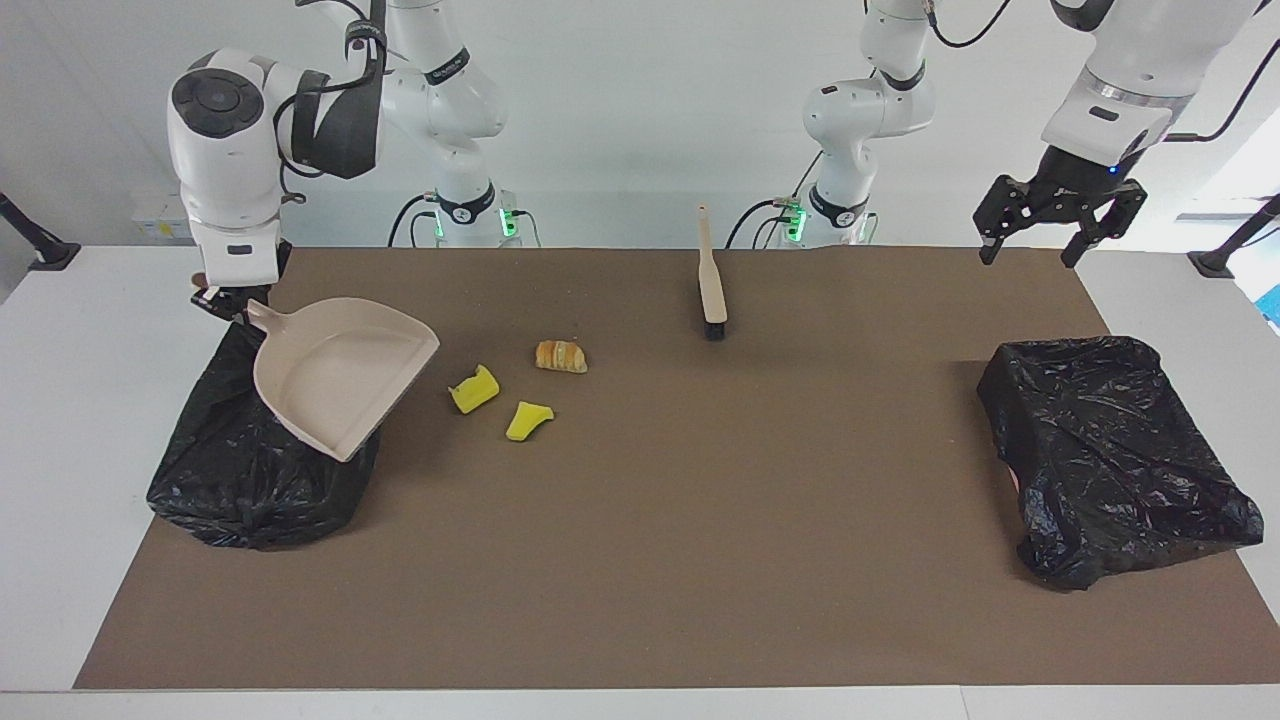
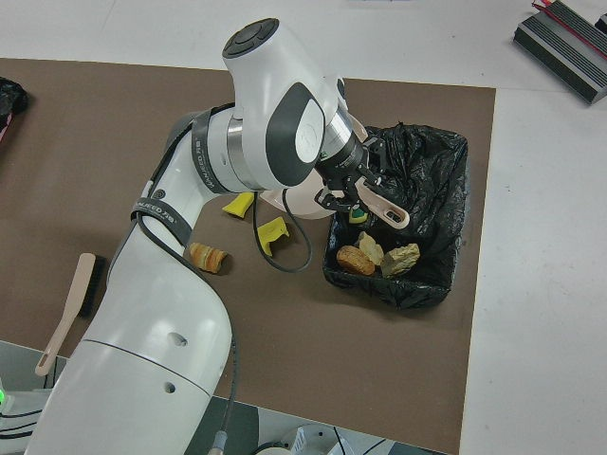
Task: Sweep and dump trash in bin
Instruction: 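Bring the dustpan back and lower it onto the table with the right gripper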
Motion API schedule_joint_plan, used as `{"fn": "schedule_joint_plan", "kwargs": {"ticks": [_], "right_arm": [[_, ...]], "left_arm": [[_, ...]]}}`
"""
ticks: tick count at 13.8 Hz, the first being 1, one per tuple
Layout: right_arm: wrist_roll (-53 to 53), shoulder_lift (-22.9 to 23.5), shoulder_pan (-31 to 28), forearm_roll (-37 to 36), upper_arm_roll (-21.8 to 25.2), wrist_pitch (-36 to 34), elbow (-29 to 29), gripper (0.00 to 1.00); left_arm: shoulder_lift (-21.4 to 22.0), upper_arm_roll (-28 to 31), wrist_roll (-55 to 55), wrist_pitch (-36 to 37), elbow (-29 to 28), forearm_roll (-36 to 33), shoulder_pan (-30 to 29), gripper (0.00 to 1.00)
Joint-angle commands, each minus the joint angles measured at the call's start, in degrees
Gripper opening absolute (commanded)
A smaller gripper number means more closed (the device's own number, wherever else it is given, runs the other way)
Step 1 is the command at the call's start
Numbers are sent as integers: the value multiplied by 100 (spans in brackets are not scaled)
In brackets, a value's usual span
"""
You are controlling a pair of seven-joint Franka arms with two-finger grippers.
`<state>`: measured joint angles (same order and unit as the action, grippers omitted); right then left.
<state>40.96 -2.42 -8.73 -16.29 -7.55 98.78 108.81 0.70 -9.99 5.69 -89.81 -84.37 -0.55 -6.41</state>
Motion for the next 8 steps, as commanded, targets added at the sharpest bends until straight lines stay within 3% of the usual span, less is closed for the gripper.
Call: {"fn": "schedule_joint_plan", "kwargs": {"ticks": [1,8], "right_arm": [[-1663,83,624,554,-19,-349,-26,0],[-5339,741,2567,2075,-27,-254,-631,0]], "left_arm": [[45,425,108,104,53,-68,402,100],[62,1349,125,314,26,-15,1361,100]]}}
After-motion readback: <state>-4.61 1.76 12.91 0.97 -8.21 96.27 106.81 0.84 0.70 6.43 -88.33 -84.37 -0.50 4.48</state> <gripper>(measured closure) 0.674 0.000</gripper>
